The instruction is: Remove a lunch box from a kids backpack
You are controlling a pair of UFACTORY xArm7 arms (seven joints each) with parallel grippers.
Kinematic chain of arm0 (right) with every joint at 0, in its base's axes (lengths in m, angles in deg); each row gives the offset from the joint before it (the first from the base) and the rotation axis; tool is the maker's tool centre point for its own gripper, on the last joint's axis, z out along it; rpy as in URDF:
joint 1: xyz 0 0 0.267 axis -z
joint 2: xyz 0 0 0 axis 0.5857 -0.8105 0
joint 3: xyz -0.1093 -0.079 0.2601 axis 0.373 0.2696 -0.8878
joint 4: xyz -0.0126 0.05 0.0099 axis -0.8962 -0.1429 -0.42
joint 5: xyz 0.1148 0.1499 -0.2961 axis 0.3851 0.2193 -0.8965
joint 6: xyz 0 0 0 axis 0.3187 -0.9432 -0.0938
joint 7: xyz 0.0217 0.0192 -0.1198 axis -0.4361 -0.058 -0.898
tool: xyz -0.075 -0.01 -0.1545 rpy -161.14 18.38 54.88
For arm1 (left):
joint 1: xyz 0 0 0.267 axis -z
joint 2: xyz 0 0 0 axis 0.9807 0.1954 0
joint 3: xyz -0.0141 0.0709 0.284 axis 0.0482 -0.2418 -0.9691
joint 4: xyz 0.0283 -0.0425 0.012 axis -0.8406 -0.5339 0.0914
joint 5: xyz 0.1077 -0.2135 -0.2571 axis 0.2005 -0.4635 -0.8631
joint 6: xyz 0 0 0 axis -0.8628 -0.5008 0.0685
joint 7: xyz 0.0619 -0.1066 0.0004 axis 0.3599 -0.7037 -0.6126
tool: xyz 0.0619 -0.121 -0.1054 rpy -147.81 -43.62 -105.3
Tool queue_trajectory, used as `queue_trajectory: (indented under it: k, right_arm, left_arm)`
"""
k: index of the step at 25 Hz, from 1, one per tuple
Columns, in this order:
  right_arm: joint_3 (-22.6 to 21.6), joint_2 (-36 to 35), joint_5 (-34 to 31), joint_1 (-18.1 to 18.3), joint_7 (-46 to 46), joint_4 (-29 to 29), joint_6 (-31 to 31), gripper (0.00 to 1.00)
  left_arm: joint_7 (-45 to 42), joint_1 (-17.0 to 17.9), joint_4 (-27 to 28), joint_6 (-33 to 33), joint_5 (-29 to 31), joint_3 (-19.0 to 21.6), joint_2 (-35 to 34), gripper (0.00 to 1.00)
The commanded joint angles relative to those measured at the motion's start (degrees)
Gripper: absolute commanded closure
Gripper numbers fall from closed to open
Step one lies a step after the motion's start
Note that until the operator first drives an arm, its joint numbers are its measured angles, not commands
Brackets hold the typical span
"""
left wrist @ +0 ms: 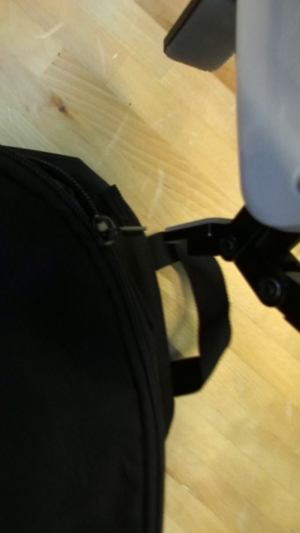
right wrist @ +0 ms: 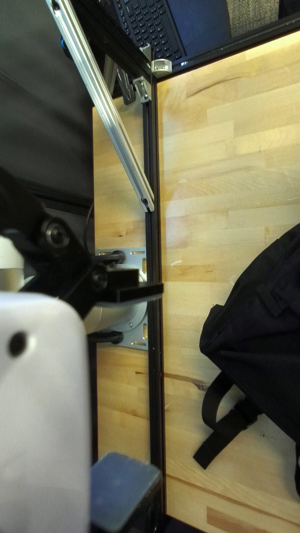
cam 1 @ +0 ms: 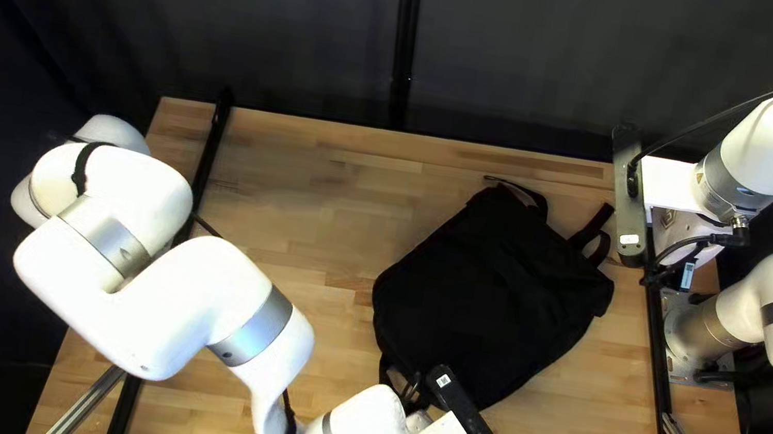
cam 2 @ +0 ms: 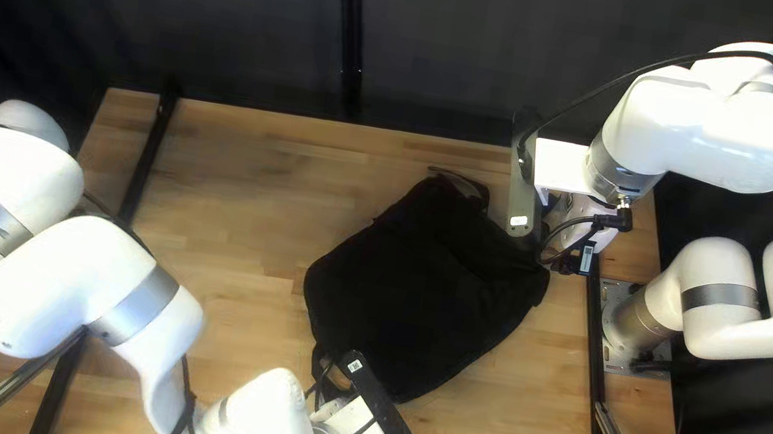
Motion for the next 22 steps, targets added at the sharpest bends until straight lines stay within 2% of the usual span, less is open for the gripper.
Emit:
queue_trajectory:
  k: [1,19,21,22]
  right_arm:
    - [0.0,0.0,0.0,0.0,0.0,0.0,0.0,0.0]
    - [0.0,0.0,0.0,0.0,0.0,0.0,0.0,0.0]
    - [0.0,0.0,0.0,0.0,0.0,0.0,0.0,0.0]
    - [0.0,0.0,0.0,0.0,0.0,0.0,0.0,0.0]
  left_arm:
    - [-0.88,0.49,-0.14,-0.96,0.18,-0.36,0.14,0.0]
    - [-1.28,-0.87,0.07,0.54,-0.05,-0.86,0.38,0.0]
    - [-1.12,-0.96,0.06,0.61,-0.01,-0.88,0.36,0.12]
    - [-0.98,-1.04,0.02,0.7,0.02,-0.88,0.33,0.21]
